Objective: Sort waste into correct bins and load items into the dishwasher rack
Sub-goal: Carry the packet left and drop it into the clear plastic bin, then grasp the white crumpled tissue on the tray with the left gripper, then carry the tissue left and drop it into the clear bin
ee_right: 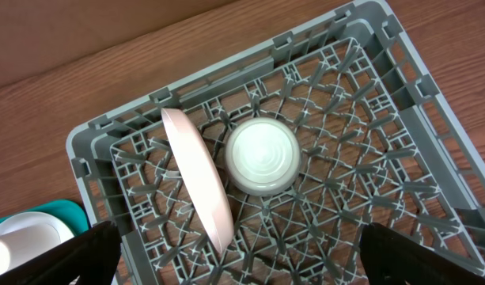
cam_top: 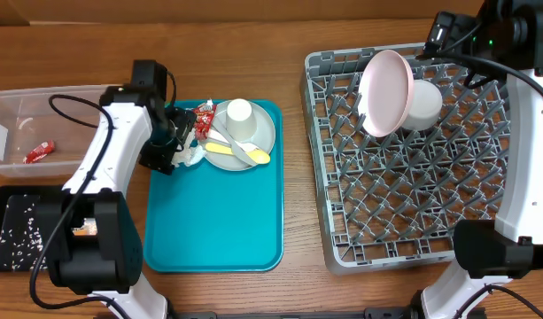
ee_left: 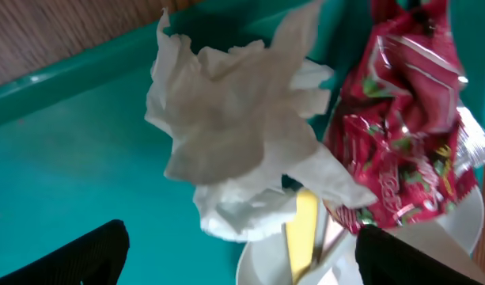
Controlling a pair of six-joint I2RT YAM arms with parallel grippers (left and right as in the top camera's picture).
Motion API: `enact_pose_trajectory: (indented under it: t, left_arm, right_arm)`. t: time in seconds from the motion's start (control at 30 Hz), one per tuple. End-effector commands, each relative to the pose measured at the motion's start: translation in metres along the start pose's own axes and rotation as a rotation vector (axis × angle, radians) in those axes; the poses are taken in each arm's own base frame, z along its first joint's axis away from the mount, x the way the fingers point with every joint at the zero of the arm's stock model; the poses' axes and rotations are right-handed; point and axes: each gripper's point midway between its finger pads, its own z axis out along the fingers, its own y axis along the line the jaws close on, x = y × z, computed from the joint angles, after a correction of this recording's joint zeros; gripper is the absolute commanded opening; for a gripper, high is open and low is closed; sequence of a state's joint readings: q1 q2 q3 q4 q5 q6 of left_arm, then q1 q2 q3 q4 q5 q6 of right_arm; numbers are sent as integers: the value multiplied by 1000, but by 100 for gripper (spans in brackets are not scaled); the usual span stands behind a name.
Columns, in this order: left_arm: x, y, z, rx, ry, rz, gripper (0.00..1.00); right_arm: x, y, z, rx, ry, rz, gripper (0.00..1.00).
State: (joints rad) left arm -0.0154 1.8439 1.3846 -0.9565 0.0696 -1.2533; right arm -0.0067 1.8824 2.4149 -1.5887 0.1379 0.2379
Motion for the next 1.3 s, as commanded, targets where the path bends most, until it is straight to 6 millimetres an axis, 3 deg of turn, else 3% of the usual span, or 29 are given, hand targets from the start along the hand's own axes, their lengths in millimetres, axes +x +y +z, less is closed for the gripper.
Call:
enact_pose_trajectory:
  t: [0.0, 0.33, 0.5, 0.63, 0.83, 0.87, 0.9, 1.07, 1.27]
  left_arm:
    - [-7, 7, 11, -3, -20, -123, 94]
    - [-20, -6, 33, 35, -59, -137, 90]
    - [-19, -2, 43, 8, -50, -138, 69]
    - [-14, 2, 49, -16, -23, -131, 64]
    - [-9, -1, 49, -6, 7, -32, 29]
    - [-8, -3, 47, -2, 15, -3, 13]
    - [-7, -4, 45, -1, 25, 15, 4]
    - [-5, -5, 21, -42, 42, 62, 4]
    - [-8, -21, -42, -43, 23, 98, 4]
  right_arm:
    - [-2, -2, -3, 5, -12, 0, 100]
    - [-2, -2, -3, 5, -13, 0, 100]
    - [-2, -2, -3, 5, -12, 0, 100]
    - [-2, -2, -3, 5, -13, 0, 100]
    - [-2, -2, -3, 5, -13, 0, 100]
    - [-2, -2, -3, 5, -13, 0, 100]
    - [-2, -2, -3, 5, -12, 0, 100]
    - [-2, -2, -3, 5, -12, 0, 100]
    - [-2, -2, -3, 5, -12, 0, 100]
